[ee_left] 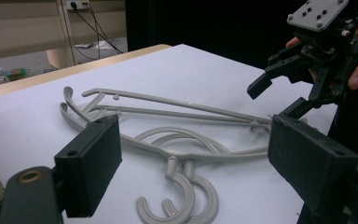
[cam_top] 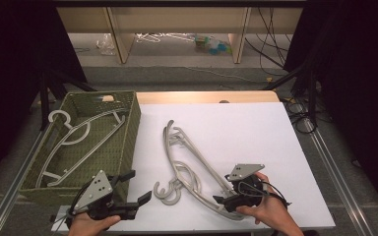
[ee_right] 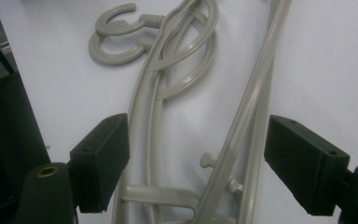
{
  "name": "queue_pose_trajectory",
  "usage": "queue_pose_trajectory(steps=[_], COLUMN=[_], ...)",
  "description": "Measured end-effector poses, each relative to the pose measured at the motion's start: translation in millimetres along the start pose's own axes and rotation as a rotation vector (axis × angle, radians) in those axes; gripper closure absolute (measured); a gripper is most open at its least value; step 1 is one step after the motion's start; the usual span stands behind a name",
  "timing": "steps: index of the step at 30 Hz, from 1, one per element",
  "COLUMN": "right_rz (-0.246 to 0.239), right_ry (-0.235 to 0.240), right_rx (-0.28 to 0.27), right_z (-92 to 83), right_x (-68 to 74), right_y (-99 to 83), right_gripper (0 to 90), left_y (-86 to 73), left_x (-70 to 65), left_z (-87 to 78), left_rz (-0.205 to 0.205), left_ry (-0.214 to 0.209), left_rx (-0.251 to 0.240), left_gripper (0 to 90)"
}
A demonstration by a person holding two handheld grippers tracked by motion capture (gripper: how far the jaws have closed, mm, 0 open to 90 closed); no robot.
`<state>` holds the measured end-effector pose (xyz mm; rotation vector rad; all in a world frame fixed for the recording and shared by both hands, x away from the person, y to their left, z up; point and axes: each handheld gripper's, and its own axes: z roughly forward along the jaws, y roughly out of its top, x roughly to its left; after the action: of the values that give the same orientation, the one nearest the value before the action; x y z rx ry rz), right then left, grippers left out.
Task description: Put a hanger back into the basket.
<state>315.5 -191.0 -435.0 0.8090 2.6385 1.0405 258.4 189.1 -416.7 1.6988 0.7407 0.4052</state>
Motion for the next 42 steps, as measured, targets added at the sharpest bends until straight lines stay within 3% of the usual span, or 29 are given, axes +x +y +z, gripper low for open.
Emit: queue_pose_trajectory(steps=[2,6,9,10,12,14,16,19,21,24,25,28,31,36,37,38,42], right_rz=[0.004,0.001,-0.023,-0.025,-0.020,-0.049,-0.037,-0.079,-0.115,-0.133,-0.159,-0.150,-0.142,-0.130,-0.130,-0.117,-0.119], right_ry=[-0.007,-0.012,-0.001,-0.005,-0.009,-0.019,-0.022,0.008,0.001,0.001,-0.012,-0.011,-0.031,-0.036,-0.037,-0.007,-0.001], right_rx=[-0.006,-0.014,0.020,0.027,0.029,0.051,0.065,0.116,0.135,0.169,0.202,0.226,0.263,0.275,0.275,0.271,0.281], right_z=[4.4,9.9,18.1,19.9,24.2,33.8,35.8,48.0,53.5,58.9,66.2,69.5,75.5,74.8,74.0,71.9,68.8], right_x=[3.7,7.0,11.5,12.7,15.5,18.3,20.2,27.4,32.1,35.6,36.9,37.3,36.7,33.9,33.7,34.4,35.8], right_y=[0.5,2.0,5.0,5.6,6.5,10.1,11.4,16.9,19.6,22.4,24.5,26.2,31.6,34.7,34.8,36.0,36.8], right_gripper=[22.3,22.1,22.2,22.3,22.5,23.1,23.5,27.0,31.5,33.8,37.3,40.3,49.4,57.8,61.3,70.6,74.4], left_y=[-2.5,-4.9,-7.5,-8.9,-9.5,-11.0,-11.3,-12.0,-12.2,-13.2,-13.4,-13.8,-14.1,-13.6,-13.9,-14.1,-14.2], left_x=[0.6,-0.8,0.7,-0.6,-0.6,-1.4,-2.4,-2.9,-2.2,-1.7,-1.7,-2.3,-2.5,-1.5,-2.3,-2.4,-2.0], left_z=[1.7,3.8,6.2,6.5,7.5,9.7,9.7,11.0,11.1,12.0,11.5,11.5,12.2,11.9,11.8,11.5,11.8], left_rz=[0.023,0.014,0.036,0.013,0.012,0.017,0.024,0.037,0.043,0.035,0.042,0.046,0.046,0.060,0.045,0.047,0.049], left_ry=[-0.010,-0.009,-0.018,-0.009,-0.009,-0.015,-0.012,-0.014,-0.017,-0.020,-0.017,-0.017,-0.022,-0.024,-0.023,-0.022,-0.025], left_rx=[0.016,0.025,0.039,0.047,0.044,0.050,0.065,0.075,0.077,0.075,0.085,0.086,0.091,0.090,0.088,0.089,0.092], left_gripper=[17.1,17.0,16.7,16.7,16.7,16.7,16.7,16.7,16.8,16.9,16.8,17.0,17.1,17.5,17.5,17.6,17.9])
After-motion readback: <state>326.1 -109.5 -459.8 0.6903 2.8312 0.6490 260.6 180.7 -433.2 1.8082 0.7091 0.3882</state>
